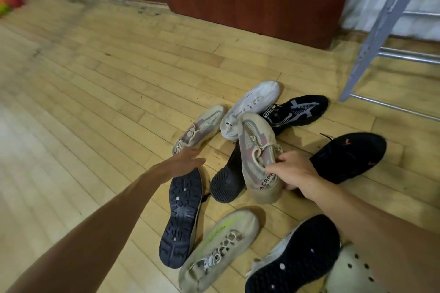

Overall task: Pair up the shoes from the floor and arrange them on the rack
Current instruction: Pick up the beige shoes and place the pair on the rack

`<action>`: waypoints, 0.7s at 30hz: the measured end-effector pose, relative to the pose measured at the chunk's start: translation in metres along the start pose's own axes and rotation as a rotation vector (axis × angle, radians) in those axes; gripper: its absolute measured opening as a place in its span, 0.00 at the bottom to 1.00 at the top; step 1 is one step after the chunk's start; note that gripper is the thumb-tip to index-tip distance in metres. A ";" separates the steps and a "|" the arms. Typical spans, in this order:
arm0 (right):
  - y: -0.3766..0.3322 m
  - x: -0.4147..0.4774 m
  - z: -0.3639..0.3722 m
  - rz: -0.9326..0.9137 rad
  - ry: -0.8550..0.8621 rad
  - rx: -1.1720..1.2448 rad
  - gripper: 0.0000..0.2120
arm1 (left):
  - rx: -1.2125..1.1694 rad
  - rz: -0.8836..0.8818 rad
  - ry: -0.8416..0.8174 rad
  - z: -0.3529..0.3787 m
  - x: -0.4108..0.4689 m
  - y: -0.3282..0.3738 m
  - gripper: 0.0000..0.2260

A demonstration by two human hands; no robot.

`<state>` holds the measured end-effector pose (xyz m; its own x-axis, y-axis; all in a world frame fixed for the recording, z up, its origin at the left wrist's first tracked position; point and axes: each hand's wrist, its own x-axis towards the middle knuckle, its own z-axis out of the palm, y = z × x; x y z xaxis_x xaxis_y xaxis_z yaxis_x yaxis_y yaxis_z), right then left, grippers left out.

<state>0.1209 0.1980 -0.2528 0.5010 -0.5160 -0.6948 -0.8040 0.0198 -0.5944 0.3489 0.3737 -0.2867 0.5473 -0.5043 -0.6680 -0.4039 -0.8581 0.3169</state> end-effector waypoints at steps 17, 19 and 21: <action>0.058 0.022 0.002 0.025 -0.006 -0.024 0.24 | 0.183 -0.286 0.455 0.026 0.064 0.002 0.15; 0.060 0.027 0.003 0.046 -0.013 -0.022 0.28 | 0.251 -0.277 0.513 0.028 0.063 0.002 0.12; 0.060 0.028 0.003 0.053 -0.017 -0.019 0.30 | 0.275 -0.231 0.522 0.025 0.059 0.004 0.11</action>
<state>0.0877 0.1874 -0.3098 0.4630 -0.5004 -0.7316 -0.8353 0.0299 -0.5491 0.3610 0.3426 -0.3415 0.9004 -0.3491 -0.2597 -0.3681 -0.9294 -0.0269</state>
